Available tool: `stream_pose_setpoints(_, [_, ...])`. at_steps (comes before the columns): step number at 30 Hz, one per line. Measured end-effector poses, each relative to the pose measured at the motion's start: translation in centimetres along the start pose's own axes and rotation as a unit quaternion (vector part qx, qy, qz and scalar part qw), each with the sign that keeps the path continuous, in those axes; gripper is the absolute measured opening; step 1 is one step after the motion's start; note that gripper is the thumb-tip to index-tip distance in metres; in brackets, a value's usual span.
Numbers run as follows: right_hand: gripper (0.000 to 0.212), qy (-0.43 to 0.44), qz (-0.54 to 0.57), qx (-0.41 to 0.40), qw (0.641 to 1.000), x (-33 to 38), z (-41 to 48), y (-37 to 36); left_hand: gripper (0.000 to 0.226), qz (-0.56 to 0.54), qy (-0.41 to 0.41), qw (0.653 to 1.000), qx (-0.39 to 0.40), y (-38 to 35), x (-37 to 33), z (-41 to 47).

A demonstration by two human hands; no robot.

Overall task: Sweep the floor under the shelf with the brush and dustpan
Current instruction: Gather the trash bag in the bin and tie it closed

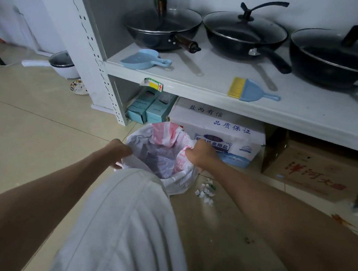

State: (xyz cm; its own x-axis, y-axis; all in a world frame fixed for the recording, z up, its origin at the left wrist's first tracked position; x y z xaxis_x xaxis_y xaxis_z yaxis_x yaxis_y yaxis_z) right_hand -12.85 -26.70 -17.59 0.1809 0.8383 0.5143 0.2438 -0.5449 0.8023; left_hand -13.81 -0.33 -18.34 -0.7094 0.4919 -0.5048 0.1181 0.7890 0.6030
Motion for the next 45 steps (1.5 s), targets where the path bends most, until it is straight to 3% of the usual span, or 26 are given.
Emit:
stream_pose_setpoints(5, [0.026, 0.0, 0.015, -0.011, 1.0, -0.5, -1.4, 3.2, 0.044, 0.058, -0.049, 0.997, -0.012, 2.7, -4.6, -2.4])
stream_pose_setpoints(7, [0.032, -0.004, 0.001, -0.027, 1.0, -0.7, -2.0, 4.7, 0.047, 0.077, -0.092, 0.993, -0.016, 3.6, -7.3, -3.8])
stream_pose_setpoints(10, [0.024, -0.002, -0.02, -0.028, 0.999, -0.9, -3.0, 6.6, 0.046, 0.108, -0.15, 0.983, -0.007, 3.6, -11.1, -6.4])
stream_pose_setpoints(15, [0.012, 0.0, -0.053, -0.04, 0.998, -2.3, -4.4, 9.1, 0.048, 0.182, -0.27, 0.945, 0.016, -0.4, -15.8, -11.4])
stream_pose_setpoints(18, [0.023, 0.0, -0.057, -0.034, 0.998, -4.3, -4.9, 9.8, 0.061, 0.197, -0.302, 0.932, 0.039, -4.5, -16.5, -12.9])
stream_pose_setpoints(26, [0.013, -0.039, -0.021, 0.008, 0.999, -12.2, -4.3, 8.5, 0.052, 0.222, -0.292, 0.923, 0.117, -17.6, -12.2, -12.6])
stream_pose_setpoints(29, [0.029, -0.062, -0.01, 0.018, 0.998, -15.2, -3.7, 5.9, 0.067, 0.257, -0.266, 0.919, 0.139, -22.4, -9.2, -11.4])
stream_pose_setpoints(32, [0.049, -0.064, -0.021, 0.06, 0.996, -17.3, -2.9, 2.8, 0.064, 0.302, -0.246, 0.908, 0.156, -25.9, -5.9, -9.7])
stream_pose_setpoints(35, [0.054, -0.053, -0.046, 0.106, 0.992, -18.8, -1.8, -0.3, 0.059, 0.32, -0.241, 0.905, 0.145, -27.4, -3.3, -8.0])
stream_pose_setpoints(39, [0.055, -0.035, -0.05, 0.144, 0.988, -20.9, -0.1, -4.1, 0.062, 0.29, -0.196, 0.929, 0.121, -28.0, -1.5, -4.8])
stream_pose_setpoints(45, [0.064, 0.017, -0.06, 0.162, 0.985, -22.4, 2.9, -8.9, 0.084, 0.221, -0.154, 0.961, 0.062, -30.5, 0.3, -1.2])
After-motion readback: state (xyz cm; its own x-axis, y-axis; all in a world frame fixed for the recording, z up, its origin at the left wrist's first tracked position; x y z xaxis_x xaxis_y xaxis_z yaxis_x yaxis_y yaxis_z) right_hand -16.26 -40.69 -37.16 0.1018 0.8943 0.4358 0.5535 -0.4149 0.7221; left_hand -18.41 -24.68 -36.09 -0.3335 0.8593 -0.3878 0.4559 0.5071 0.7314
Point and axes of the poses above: each hand's wrist, its own z-axis towards the middle knuckle, its own y-axis out of the back of the hand, x = y × z, the point moved 5 cm from there along z, towards the middle knuckle, and after that the axes turned 3 degrees about y, right-handed, at the moved point
